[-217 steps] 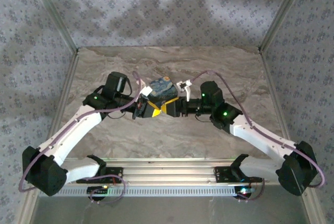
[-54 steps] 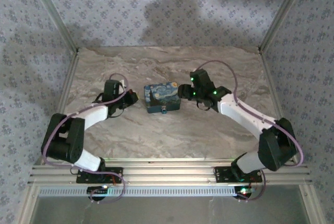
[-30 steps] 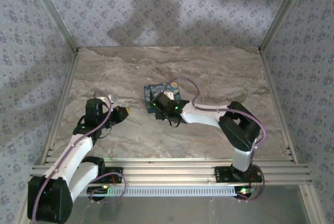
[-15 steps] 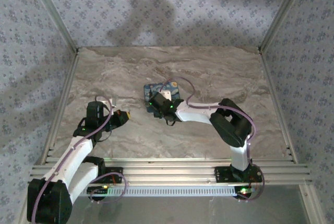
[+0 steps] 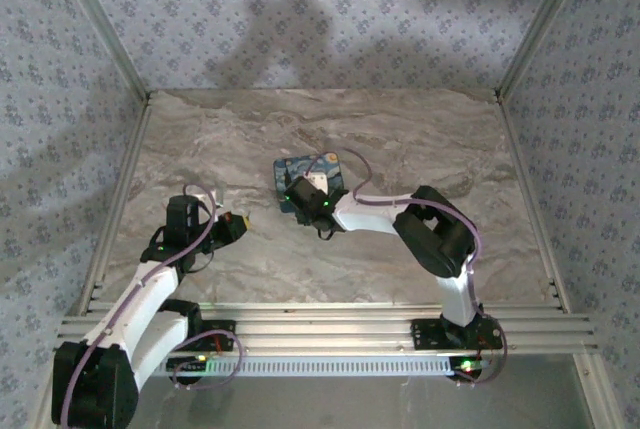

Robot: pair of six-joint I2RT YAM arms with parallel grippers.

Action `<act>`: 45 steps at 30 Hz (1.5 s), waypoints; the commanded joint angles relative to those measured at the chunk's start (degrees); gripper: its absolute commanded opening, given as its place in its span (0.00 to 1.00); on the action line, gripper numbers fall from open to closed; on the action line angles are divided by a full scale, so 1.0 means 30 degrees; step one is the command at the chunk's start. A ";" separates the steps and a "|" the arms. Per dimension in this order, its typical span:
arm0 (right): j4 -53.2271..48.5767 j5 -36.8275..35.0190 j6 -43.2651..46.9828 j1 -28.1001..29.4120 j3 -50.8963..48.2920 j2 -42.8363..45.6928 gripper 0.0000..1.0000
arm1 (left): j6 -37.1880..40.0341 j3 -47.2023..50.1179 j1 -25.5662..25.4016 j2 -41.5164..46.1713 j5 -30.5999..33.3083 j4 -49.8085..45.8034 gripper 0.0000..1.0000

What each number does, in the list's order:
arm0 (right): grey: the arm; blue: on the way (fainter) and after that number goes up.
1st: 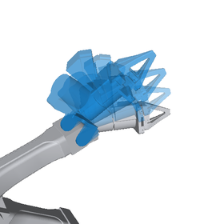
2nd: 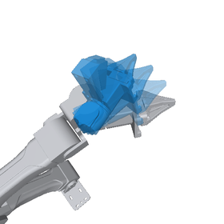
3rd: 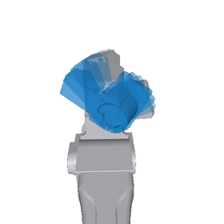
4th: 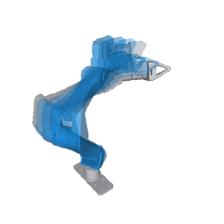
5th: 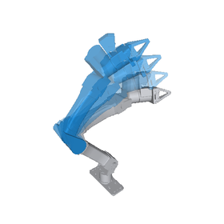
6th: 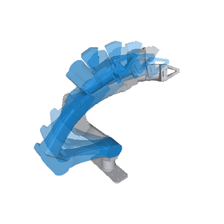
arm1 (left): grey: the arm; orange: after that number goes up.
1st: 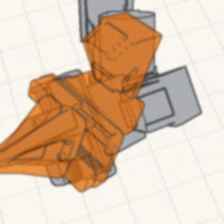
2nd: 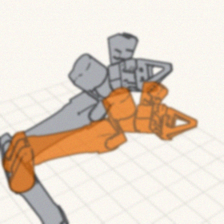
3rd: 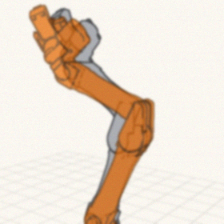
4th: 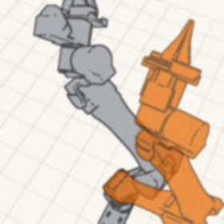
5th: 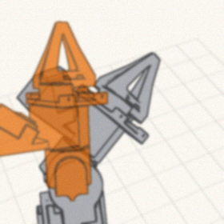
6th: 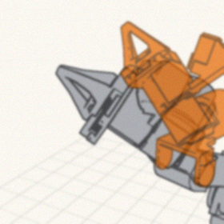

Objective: Unlock a padlock with a key

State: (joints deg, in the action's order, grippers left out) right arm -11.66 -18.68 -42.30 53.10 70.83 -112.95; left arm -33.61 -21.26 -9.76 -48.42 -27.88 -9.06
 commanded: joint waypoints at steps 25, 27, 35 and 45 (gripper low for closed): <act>-0.3857 0.5598 0.1211 -0.0819 0.2474 0.1533 0.04 | 0.2274 0.1956 -0.3548 0.0675 -0.1352 0.4570 0.00; -0.3813 0.6111 0.1211 -0.0995 0.2421 0.1878 0.03 | 0.2617 0.2024 -0.4041 0.0565 -0.1221 0.5075 0.00; -0.5204 0.8060 0.1029 -0.1299 0.3313 0.2613 0.00 | 0.4328 0.2843 -0.5741 -0.0562 -0.1167 0.7990 0.00; -0.5761 1.1225 -0.0261 -0.2308 0.3528 0.2983 0.00 | 0.5736 0.2640 -0.6631 -0.2306 -0.0726 1.1491 0.00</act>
State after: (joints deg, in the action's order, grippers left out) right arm -28.25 10.61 -41.17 47.07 79.44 -106.48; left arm -19.20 -12.80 -29.39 -53.93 -30.39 19.27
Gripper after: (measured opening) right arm 0.195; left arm 0.057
